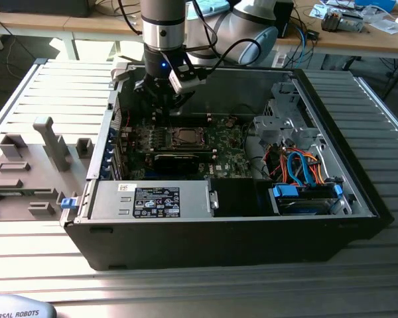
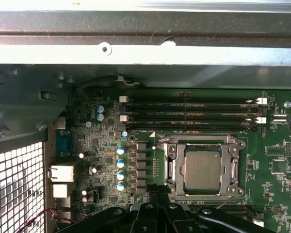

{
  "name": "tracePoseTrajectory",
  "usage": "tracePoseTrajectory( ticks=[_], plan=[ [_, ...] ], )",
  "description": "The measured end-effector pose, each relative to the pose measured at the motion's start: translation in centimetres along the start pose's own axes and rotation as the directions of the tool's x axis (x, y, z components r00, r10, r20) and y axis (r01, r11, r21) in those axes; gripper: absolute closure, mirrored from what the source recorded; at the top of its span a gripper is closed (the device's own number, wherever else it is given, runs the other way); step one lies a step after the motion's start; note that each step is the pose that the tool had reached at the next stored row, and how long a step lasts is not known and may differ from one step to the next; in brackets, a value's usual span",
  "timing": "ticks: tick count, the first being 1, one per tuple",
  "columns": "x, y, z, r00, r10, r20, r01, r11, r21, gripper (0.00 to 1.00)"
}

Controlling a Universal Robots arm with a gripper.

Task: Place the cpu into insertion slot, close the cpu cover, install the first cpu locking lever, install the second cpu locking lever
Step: 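Install the first cpu locking lever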

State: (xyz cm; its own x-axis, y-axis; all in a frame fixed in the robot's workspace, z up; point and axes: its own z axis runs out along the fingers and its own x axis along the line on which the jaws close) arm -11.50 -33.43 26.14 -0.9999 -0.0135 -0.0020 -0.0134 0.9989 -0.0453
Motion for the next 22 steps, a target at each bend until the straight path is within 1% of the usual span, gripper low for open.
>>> tracePoseTrajectory(
  ticks=[15, 17, 22],
  plan=[
    [0.29, 0.00, 0.02, 1.0000, 0.000, 0.0000, 0.000, 1.0000, 0.0000, 0.89],
    [0.56, 0.01, 0.07, 1.0000, 0.000, 0.0000, 0.000, 1.0000, 0.0000, 0.89],
    [0.65, 0.01, 0.09, 1.0000, 0.000, 0.0000, 0.000, 1.0000, 0.0000, 0.89]
  ],
)
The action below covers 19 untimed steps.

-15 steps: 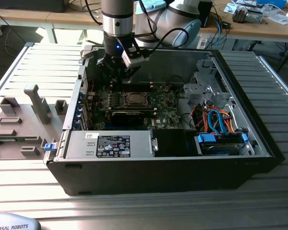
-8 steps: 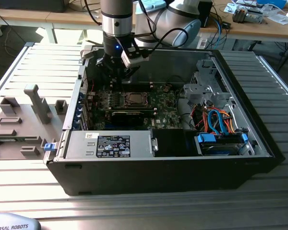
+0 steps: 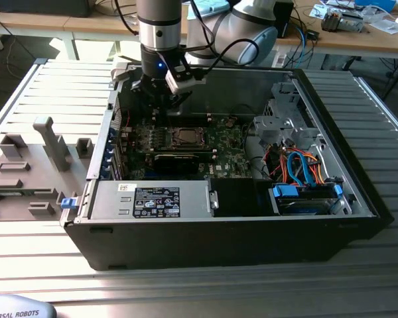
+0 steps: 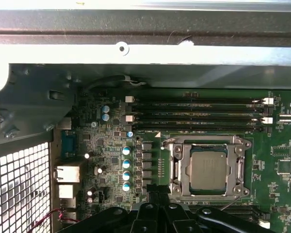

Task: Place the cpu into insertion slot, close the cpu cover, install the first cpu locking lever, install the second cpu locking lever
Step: 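Install the first cpu locking lever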

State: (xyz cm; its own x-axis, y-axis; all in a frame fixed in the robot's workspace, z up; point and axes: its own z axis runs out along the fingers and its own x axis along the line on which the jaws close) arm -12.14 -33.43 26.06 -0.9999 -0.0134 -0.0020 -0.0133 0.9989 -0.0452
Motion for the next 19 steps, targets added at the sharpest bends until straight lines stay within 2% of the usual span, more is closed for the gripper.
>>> tracePoseTrajectory(
  ticks=[6, 10, 13, 15, 19],
  plan=[
    [0.29, 0.08, 0.00, 1.0000, 0.000, 0.0000, 0.000, 1.0000, -0.0003, 0.89],
    [0.59, 0.28, 0.01, 1.0000, 0.000, 0.0001, 0.000, 0.9999, -0.0158, 0.89],
    [0.69, 1.03, 0.03, 1.0000, 0.000, 0.0002, 0.000, 0.9999, -0.0171, 0.89],
    [0.78, 1.99, 0.07, 1.0000, 0.000, 0.0002, 0.000, 0.9998, -0.0188, 0.89],
    [1.04, 2.52, 0.13, 1.0000, 0.000, 0.0004, 0.000, 0.9997, -0.0253, 0.89]
  ],
)
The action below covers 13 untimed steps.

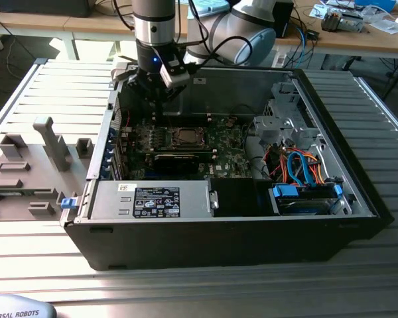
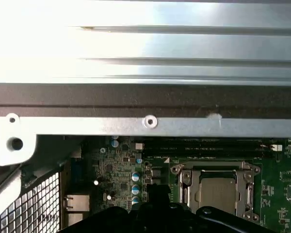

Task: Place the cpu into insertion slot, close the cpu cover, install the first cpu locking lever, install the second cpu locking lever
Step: 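Install the first cpu locking lever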

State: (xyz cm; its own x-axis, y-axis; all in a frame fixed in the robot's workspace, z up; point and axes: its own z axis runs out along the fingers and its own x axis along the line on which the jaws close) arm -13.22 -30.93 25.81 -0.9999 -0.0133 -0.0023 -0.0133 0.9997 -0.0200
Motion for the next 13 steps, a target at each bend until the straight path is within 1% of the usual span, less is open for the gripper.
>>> tracePoseTrajectory(
  ticks=[2, 4, 13],
  plan=[
    [0.00, 0.20, 0.03, 1.0000, 0.000, 0.0001, 0.000, 1.0000, -0.0031, 0.89],
    [-0.12, 0.33, 0.05, 1.0000, -0.001, 0.0001, 0.001, 1.0000, -0.0033, 0.89],
    [-0.67, 0.44, 0.07, 1.0000, -0.002, 0.0000, 0.002, 1.0000, -0.0032, 0.89]
  ],
)
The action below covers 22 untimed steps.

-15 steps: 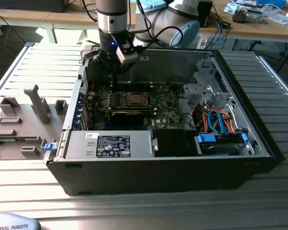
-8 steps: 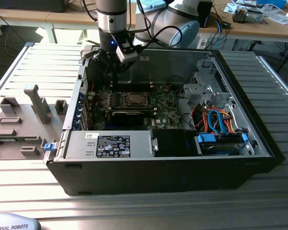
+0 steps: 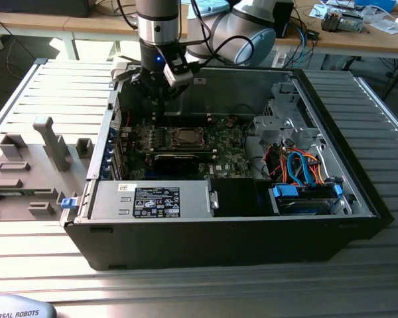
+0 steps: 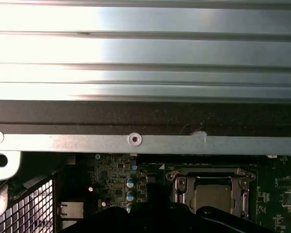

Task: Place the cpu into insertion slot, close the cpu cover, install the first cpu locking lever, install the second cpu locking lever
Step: 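Install the first cpu locking lever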

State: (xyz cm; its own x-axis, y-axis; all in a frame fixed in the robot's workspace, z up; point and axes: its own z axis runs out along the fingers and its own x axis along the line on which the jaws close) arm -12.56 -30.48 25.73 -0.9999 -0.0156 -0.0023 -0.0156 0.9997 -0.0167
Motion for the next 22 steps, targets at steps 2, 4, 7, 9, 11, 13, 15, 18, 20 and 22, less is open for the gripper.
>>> tracePoseTrajectory(
  ticks=[2, 4, 7, 9, 11, 13, 15, 18, 20, 22],
  plan=[
    [-0.10, 0.01, 0.01, 1.0000, 0.000, 0.0001, 0.000, 1.0000, 0.0000, 0.89],
    [-0.24, 0.02, 0.01, 1.0000, 0.000, 0.0000, 0.000, 1.0000, -0.0001, 0.89],
    [-0.42, 0.02, 0.01, 1.0000, 0.000, 0.0000, 0.000, 1.0000, 0.0000, 0.89],
    [-0.64, 0.02, 0.02, 1.0000, 0.000, 0.0001, 0.000, 1.0000, -0.0001, 0.89],
    [-0.84, 0.02, 0.02, 1.0000, 0.000, 0.0001, 0.000, 1.0000, 0.0000, 0.89],
    [-0.99, 0.01, 0.03, 1.0000, 0.000, 0.0001, 0.000, 1.0000, 0.0000, 0.89],
    [-1.15, 0.01, 0.04, 1.0000, 0.000, 0.0001, 0.000, 1.0000, 0.0000, 0.89],
    [-1.33, 0.01, 0.04, 1.0000, 0.000, 0.0001, 0.000, 1.0000, -0.0001, 0.89],
    [-1.41, 0.01, 0.04, 1.0000, 0.000, 0.0001, 0.000, 1.0000, -0.0001, 0.89],
    [-1.50, 0.00, 0.04, 1.0000, 0.000, 0.0000, 0.000, 1.0000, 0.0000, 0.89]
  ],
)
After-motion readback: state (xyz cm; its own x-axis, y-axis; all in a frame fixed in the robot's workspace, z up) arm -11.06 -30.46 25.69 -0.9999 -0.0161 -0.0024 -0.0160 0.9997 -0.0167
